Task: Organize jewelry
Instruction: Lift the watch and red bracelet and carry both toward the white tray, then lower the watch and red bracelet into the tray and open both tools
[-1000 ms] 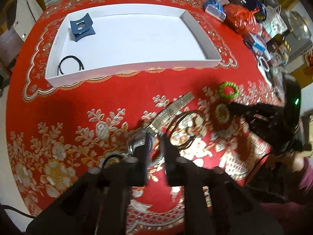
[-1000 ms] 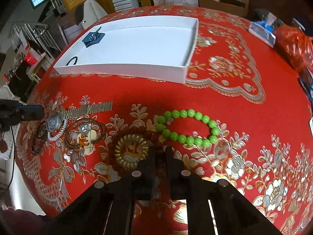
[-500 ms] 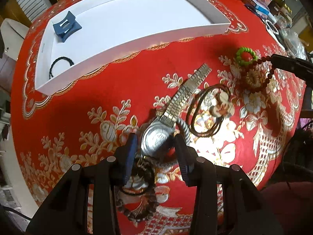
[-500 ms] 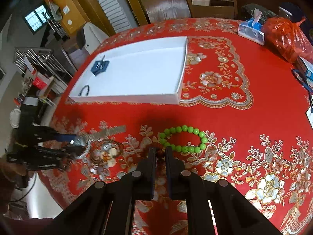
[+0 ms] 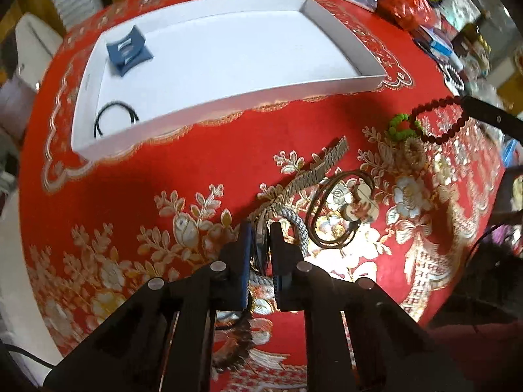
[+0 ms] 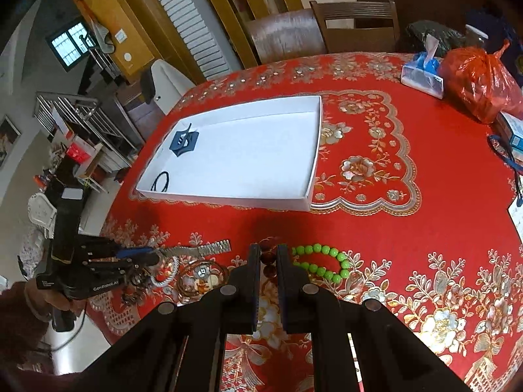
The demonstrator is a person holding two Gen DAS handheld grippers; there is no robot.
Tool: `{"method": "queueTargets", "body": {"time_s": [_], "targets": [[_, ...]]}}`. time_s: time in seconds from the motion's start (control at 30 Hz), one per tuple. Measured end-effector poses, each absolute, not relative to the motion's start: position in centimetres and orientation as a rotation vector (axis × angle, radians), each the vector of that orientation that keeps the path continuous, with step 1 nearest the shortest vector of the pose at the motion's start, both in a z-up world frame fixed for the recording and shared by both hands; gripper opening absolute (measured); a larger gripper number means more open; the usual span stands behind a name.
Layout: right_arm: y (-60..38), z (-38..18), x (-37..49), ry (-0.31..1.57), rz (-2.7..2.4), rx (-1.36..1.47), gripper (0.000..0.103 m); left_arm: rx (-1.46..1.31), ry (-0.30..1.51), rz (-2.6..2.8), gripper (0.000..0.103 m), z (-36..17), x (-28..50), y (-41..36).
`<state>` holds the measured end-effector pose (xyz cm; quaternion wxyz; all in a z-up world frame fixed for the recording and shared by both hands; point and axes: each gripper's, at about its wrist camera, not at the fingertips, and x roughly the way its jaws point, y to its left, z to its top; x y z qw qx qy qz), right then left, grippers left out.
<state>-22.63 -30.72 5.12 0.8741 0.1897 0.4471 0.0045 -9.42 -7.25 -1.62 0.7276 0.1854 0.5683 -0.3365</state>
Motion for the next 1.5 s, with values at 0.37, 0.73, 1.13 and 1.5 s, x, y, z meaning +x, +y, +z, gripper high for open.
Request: {"method": "queueTargets", "body": {"time_s": [0.37,0.73,1.13,1.5], "targets": [[-30.6,4.9,-23.1,0.946,0.028,0.399,0.008,0.479,1.244,-0.684,0.016,-2.8,-11.0,-8.8],[-30.1,7.3,-22.3,0.897,0.073,0.379,0.008,0.338,1.222,-0.690,0.010,0.5,-11.0,-6.6],[-29.0,10.6,-18.6,0.832,0.139,0.333,0.008,0.124,1.146,-0.682,0.009,8.3,-6.9,-5.1],[-27.7,10.9,-12.0,0.848,0.194,0.294,0.008,0.071,1.059,-0.604,0.009,11.0,-1.4,-5.4]]}}
